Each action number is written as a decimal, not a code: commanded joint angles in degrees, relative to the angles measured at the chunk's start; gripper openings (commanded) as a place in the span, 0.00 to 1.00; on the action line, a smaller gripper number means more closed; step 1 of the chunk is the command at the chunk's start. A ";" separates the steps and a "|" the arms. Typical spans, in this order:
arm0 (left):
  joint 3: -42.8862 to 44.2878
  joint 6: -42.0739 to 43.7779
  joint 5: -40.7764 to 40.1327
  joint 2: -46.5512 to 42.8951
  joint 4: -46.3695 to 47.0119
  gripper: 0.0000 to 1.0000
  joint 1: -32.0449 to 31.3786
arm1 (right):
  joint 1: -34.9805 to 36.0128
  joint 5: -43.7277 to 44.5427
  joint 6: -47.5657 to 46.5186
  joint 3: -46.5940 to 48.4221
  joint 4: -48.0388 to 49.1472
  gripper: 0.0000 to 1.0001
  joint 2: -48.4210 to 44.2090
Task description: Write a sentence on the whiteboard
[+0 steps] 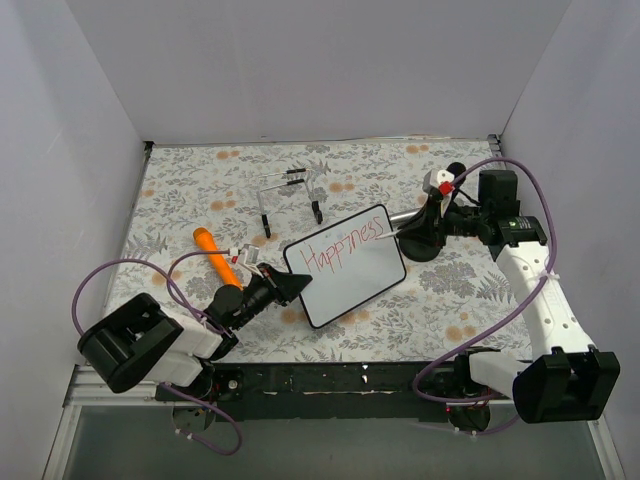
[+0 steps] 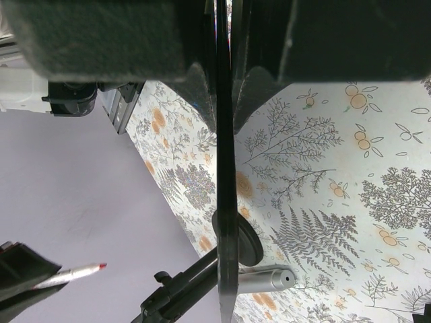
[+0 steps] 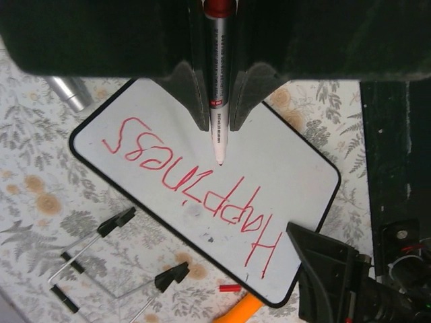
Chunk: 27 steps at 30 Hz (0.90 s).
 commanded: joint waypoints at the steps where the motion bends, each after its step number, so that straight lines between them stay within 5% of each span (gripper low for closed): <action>1: -2.26 0.92 -1.04 -3.57 8.71 0.00 -0.41 | -0.01 -5.71 -4.74 -2.89 -5.12 0.01 -0.76; 27: -2.00 -1.53 -2.00 -3.40 7.04 0.00 -0.41 | 1.31 -7.65 -9.23 -5.18 -4.51 0.01 -0.15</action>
